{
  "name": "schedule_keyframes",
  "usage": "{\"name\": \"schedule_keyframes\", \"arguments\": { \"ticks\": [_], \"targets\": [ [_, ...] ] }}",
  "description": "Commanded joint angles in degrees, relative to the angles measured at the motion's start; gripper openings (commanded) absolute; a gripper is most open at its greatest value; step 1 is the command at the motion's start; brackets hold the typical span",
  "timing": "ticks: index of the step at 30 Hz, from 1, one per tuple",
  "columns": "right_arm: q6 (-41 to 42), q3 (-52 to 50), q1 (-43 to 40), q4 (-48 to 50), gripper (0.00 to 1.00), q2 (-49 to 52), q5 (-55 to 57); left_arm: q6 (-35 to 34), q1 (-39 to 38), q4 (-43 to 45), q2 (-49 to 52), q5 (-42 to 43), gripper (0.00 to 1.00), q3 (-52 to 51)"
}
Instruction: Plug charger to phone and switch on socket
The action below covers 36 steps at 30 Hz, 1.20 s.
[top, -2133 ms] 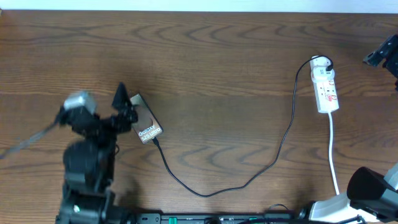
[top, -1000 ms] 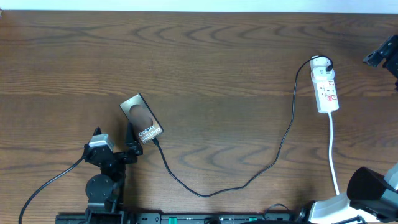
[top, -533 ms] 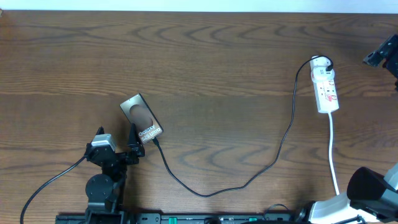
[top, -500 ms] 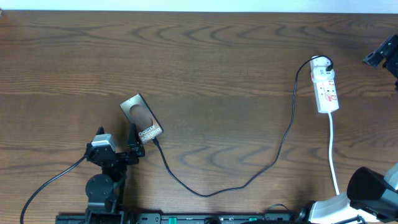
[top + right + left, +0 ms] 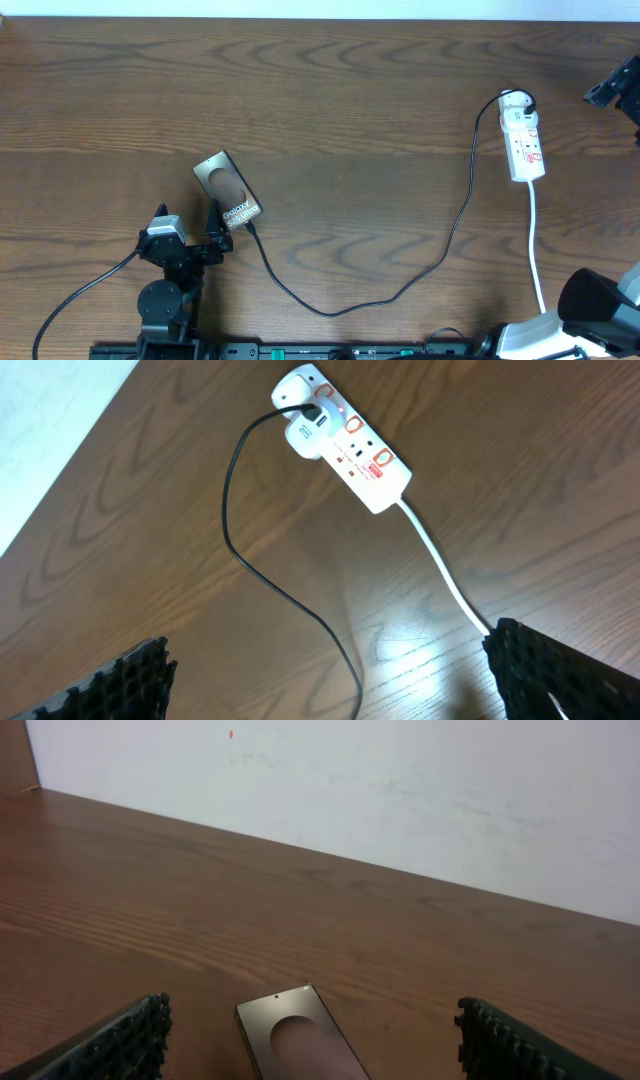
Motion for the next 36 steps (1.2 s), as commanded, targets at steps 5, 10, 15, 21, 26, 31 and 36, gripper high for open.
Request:
{"name": "schedule_keyframes", "arguments": {
  "ticks": [5, 10, 15, 21, 26, 31, 36],
  "targets": [
    [0.8, 0.4, 0.2, -0.1, 0.99, -0.5, 0.3, 0.5, 0.2, -2.8, -0.3, -0.3, 0.89, -0.7],
    [0.8, 0.4, 0.2, -0.1, 0.99, -0.5, 0.3, 0.5, 0.2, -2.8, -0.3, -0.3, 0.90, -0.7],
    [0.8, 0.4, 0.2, -0.1, 0.99, -0.5, 0.3, 0.5, 0.2, -2.8, -0.3, -0.3, 0.89, -0.7],
    [0.8, 0.4, 0.2, 0.6, 0.99, -0.3, 1.5, 0.5, 0.2, -2.8, -0.3, -0.3, 0.89, -0.7],
    [0.8, 0.3, 1.1, 6.3, 0.99, -0.3, 1.5, 0.5, 0.2, -2.8, -0.3, -0.3, 0.89, -0.7],
    [0.8, -1.4, 4.7, 12.0, 0.99, -0.8, 2.1, 0.5, 0.2, -2.8, -0.3, -0.3, 0.89, -0.7],
    [0.8, -12.2, 10.8, 24.9, 0.99, -5.6, 5.5, 0.5, 0.2, -2.8, -0.3, -0.3, 0.89, -0.7]
  ]
}}
